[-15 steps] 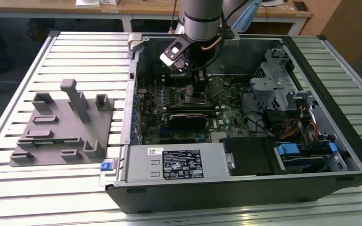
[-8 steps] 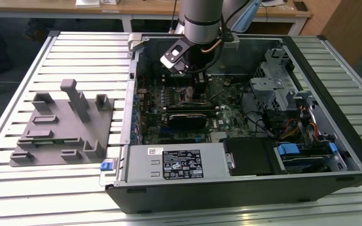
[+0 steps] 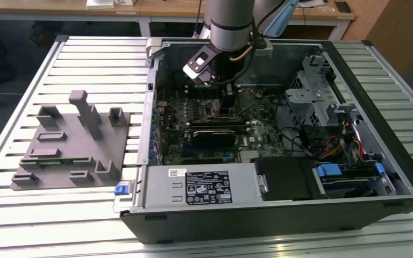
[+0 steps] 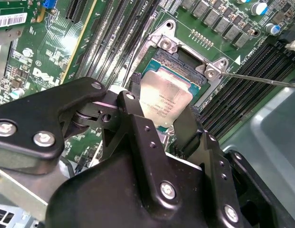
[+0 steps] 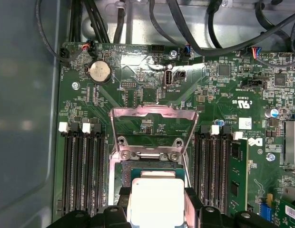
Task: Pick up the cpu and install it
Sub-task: 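Place the cpu into insertion slot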
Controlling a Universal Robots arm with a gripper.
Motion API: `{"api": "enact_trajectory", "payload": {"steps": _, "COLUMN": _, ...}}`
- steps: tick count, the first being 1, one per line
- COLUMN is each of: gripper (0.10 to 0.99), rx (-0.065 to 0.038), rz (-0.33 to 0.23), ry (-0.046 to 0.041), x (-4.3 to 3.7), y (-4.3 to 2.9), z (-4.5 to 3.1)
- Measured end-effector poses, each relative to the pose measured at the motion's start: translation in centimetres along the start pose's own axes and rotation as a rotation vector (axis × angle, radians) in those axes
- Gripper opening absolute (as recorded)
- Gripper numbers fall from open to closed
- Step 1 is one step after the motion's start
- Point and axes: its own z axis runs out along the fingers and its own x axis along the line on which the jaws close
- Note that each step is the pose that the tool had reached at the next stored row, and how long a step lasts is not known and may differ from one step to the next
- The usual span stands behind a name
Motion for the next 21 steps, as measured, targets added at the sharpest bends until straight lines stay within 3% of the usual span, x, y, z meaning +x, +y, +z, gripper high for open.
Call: {"api": "enact_trajectory", "payload": {"steps": 21, "gripper": 0.525, "rx": 0.000, "rz": 0.003, "ry": -0.0001, "x": 0.24, "y": -0.04, "z": 1.16}}
